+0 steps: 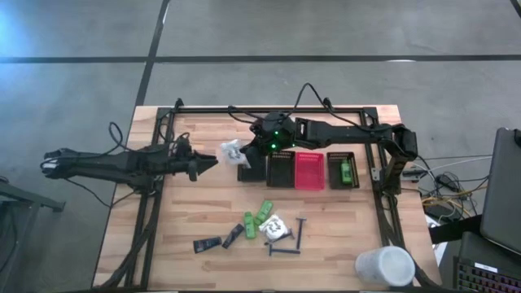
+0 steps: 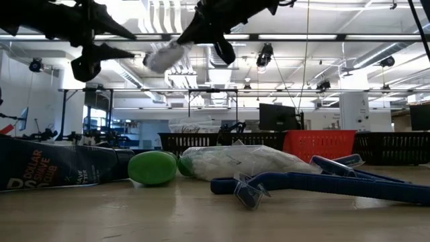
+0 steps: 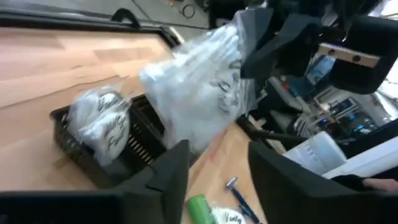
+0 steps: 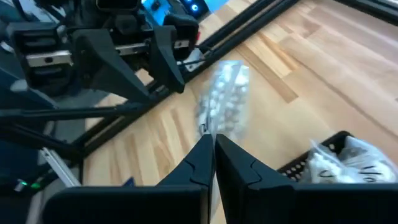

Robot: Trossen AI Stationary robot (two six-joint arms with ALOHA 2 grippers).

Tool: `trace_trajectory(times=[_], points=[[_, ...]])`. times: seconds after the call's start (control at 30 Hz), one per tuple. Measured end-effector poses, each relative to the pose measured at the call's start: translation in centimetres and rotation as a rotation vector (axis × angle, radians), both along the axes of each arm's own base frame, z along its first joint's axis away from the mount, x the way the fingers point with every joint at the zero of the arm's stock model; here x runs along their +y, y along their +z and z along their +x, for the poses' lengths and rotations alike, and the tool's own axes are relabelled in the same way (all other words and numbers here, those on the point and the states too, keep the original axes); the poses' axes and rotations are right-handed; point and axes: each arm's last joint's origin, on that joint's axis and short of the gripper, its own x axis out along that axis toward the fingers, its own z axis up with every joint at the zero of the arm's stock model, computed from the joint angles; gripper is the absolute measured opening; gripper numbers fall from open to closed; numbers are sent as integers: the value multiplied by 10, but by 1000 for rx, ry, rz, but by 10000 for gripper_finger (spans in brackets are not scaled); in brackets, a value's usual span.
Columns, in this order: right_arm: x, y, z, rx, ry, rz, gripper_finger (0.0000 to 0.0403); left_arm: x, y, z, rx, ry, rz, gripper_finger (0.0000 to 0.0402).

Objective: Pick & Place Travel size toiletries
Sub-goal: Put the white cotton pack into the left black bin

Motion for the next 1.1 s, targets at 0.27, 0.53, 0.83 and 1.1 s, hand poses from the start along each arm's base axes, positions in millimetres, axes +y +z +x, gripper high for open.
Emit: trace_trajectory(times=[0.27,0.53,0.83,1.1], points=[[-6,4,-8,146,29,-85,9,0,-17,-5,188,-1,-5,257],[-17,-10,-16,360,97,-149,8,-1,-22,-6,239,-26,-29,264],[-24,-18,7,439,188,-218,8,-1,-24,-5,249,-25,-32,262],[-32,-38,32,668,375,-279,8,-1,-25,-4,262,-23,-37,262]])
